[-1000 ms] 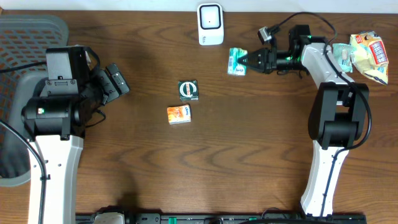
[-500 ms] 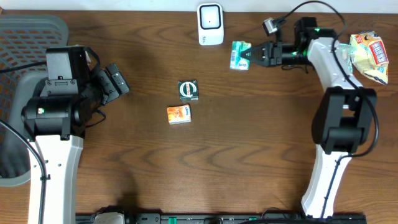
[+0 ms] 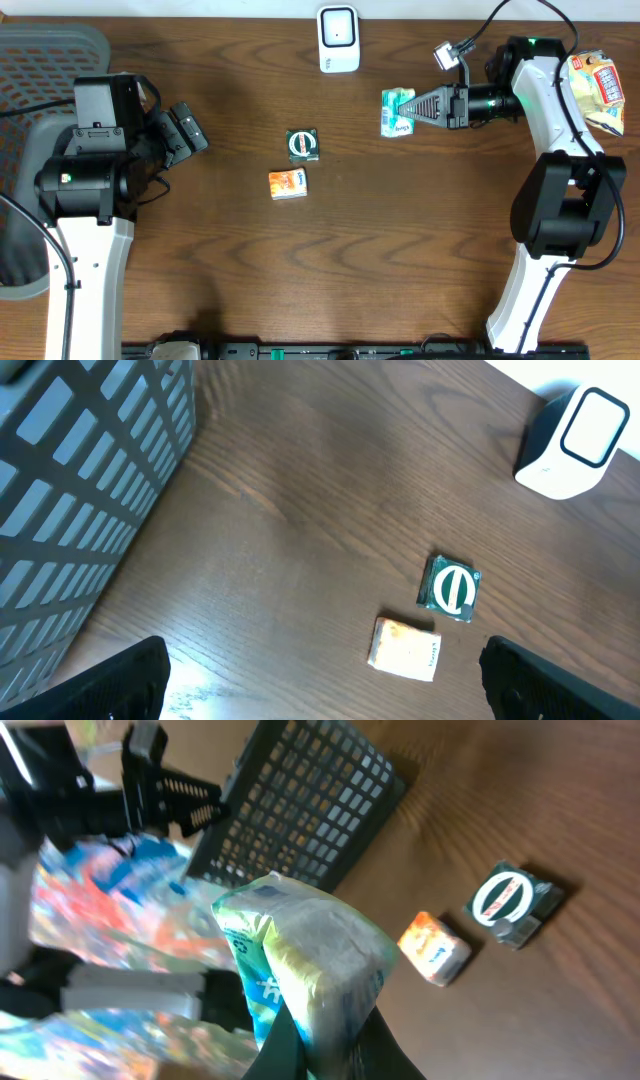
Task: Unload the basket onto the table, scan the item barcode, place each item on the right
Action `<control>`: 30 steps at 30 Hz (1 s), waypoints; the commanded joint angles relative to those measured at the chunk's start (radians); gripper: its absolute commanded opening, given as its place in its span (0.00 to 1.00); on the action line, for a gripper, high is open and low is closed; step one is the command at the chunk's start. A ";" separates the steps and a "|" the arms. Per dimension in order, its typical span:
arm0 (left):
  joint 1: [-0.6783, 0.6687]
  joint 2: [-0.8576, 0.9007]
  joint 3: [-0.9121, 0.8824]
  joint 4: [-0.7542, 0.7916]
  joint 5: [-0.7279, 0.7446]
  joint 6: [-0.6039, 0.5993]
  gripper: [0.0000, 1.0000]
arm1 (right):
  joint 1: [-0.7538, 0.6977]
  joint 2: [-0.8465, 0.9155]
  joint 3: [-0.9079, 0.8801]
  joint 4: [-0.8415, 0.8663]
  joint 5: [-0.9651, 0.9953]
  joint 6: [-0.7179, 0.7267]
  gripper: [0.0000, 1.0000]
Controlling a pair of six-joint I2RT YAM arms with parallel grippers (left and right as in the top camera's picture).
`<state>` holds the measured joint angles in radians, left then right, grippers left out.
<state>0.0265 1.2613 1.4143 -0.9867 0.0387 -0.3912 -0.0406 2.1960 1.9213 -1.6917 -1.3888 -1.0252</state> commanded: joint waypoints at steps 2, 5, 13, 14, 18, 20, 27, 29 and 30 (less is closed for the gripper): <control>0.006 -0.001 0.009 0.000 -0.010 0.013 0.98 | 0.002 -0.026 0.006 0.011 0.014 -0.117 0.01; 0.006 -0.001 0.009 0.000 -0.010 0.013 0.98 | 0.002 -0.026 0.006 0.034 0.008 -0.117 0.01; 0.006 -0.001 0.009 0.000 -0.010 0.013 0.98 | 0.003 -0.026 0.006 0.108 -0.031 -0.117 0.01; 0.006 -0.001 0.009 0.000 -0.010 0.013 0.98 | 0.003 -0.026 0.006 0.110 -0.031 -0.117 0.01; 0.006 -0.001 0.009 0.000 -0.010 0.013 0.98 | 0.003 -0.026 0.006 0.110 -0.026 -0.117 0.01; 0.006 -0.001 0.009 0.000 -0.010 0.013 0.98 | 0.003 -0.026 0.006 0.109 -0.023 -0.114 0.01; 0.006 -0.001 0.009 0.000 -0.010 0.013 0.98 | 0.003 -0.025 0.006 0.110 -0.023 -0.113 0.01; 0.006 -0.001 0.009 -0.001 -0.009 0.013 0.98 | 0.003 -0.025 0.006 0.110 -0.023 -0.113 0.01; 0.006 -0.001 0.009 -0.001 -0.009 0.013 0.98 | 0.003 -0.025 0.006 0.110 -0.023 -0.113 0.01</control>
<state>0.0265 1.2613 1.4143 -0.9867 0.0387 -0.3912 -0.0406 2.1960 1.9213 -1.5833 -1.3823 -1.1172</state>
